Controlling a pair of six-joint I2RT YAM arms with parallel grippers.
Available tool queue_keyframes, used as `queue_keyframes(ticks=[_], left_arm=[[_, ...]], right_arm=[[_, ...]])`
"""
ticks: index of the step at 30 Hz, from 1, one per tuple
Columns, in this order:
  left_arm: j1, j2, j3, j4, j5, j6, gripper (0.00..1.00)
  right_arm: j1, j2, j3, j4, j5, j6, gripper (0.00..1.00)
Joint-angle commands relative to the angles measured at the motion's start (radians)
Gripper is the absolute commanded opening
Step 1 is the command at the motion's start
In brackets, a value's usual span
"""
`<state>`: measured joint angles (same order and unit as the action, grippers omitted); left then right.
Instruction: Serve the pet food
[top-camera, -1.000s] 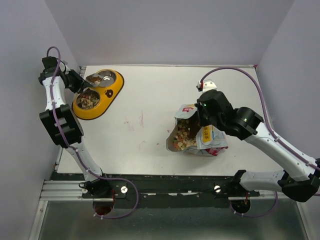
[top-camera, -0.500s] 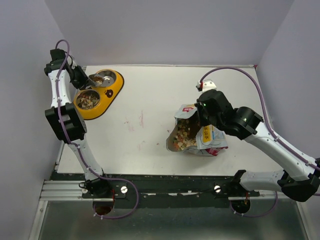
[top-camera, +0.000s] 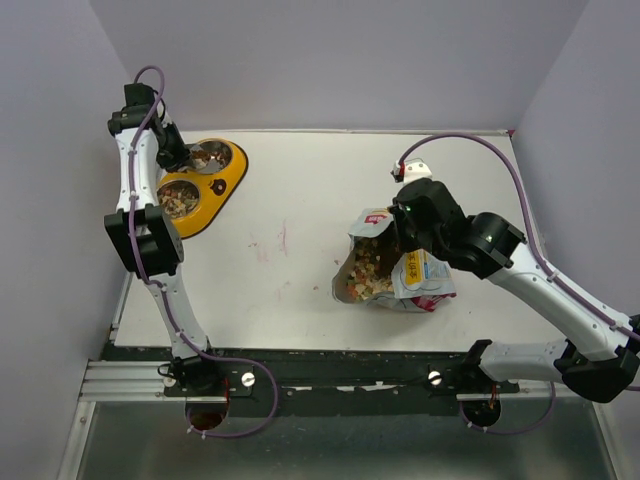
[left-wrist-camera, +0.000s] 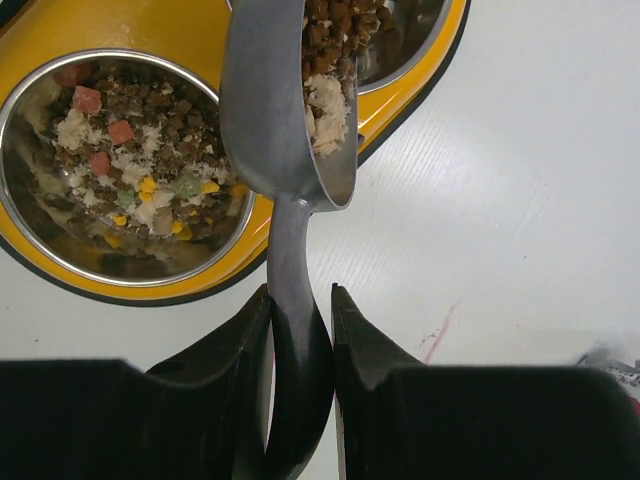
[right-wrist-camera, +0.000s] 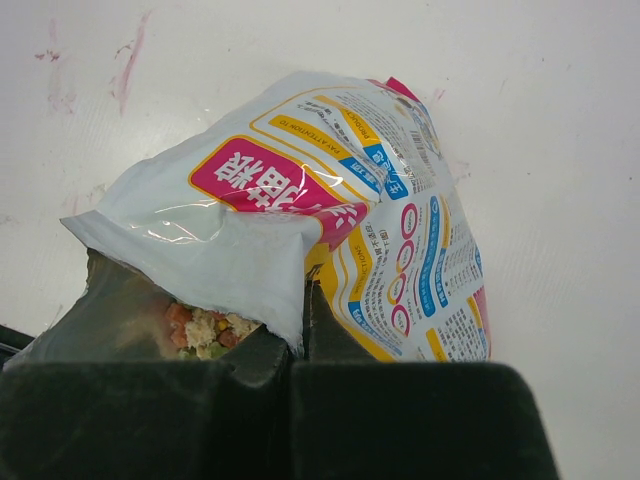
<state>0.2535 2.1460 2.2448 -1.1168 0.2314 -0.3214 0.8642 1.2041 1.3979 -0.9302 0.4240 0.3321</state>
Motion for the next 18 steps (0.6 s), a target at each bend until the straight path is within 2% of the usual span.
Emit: queue_keyframes(ticks=[1, 18], left_arm=[[-0.02, 0.015, 0.036, -0.026, -0.104, 0.047, 0.0], [-0.138, 0.058, 0.101, -0.046, -0.369, 0.133, 0.0]], right_arm=[[0.001, -0.003, 0.039, 0.014, 0.032, -0.011, 0.01], [0.001, 0.015, 0.053, -0.002, 0.019, -0.018, 0.01]])
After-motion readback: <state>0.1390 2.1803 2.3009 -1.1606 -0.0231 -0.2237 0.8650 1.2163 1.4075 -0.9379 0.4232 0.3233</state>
